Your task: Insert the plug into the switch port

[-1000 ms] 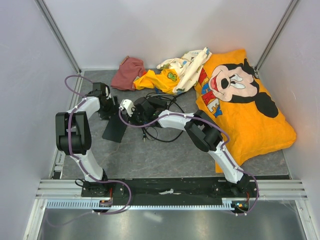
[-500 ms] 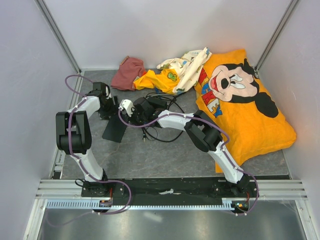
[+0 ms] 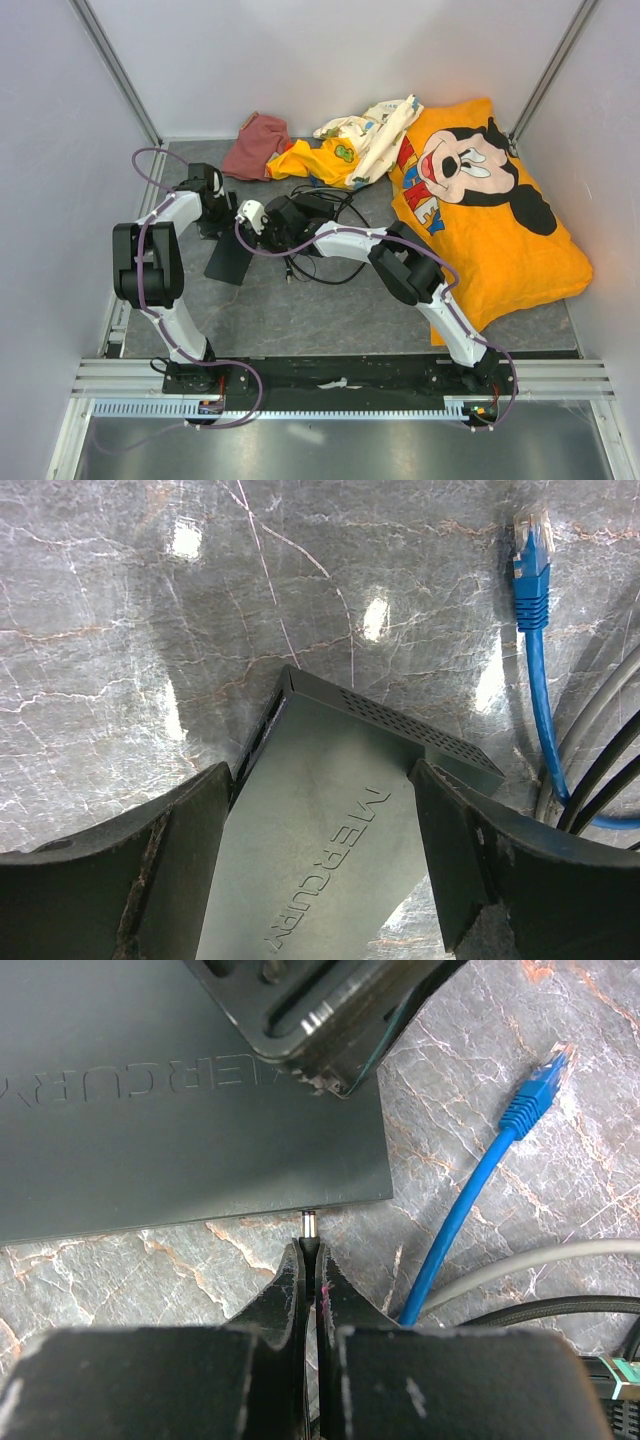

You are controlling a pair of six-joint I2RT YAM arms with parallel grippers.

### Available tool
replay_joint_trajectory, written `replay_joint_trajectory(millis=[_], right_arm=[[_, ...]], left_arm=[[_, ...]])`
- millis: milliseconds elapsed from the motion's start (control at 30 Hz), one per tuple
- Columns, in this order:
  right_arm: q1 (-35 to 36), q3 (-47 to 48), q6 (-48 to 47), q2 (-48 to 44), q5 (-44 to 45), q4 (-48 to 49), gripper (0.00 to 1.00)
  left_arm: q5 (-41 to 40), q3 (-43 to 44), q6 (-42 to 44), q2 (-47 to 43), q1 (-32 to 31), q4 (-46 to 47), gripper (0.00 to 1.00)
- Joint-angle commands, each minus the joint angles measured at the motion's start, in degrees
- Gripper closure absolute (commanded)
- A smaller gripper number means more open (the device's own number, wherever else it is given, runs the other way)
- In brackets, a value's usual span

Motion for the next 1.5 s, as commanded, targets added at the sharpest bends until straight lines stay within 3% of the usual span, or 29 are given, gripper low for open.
replay_joint_trajectory(millis=[0, 767, 1467], right_arm=[[0.75, 0.24, -0.59, -3.77, 0.51, 2.27, 1.0], [0.75, 0.85, -1.46, -3.51, -1.51, 2.88, 1.0], [0.75, 4.01, -2.96, -1.05, -5.38, 6.75, 1.0]], left_arm=[[-3.02, 0.88, 1.54, 1.73, -0.29, -2.68, 0.2], [-2.15, 1.24, 1.8, 2.34, -0.38, -3.3, 0.2], [1.02, 1.41, 2.77, 5.51, -4.6, -5.4, 0.2]])
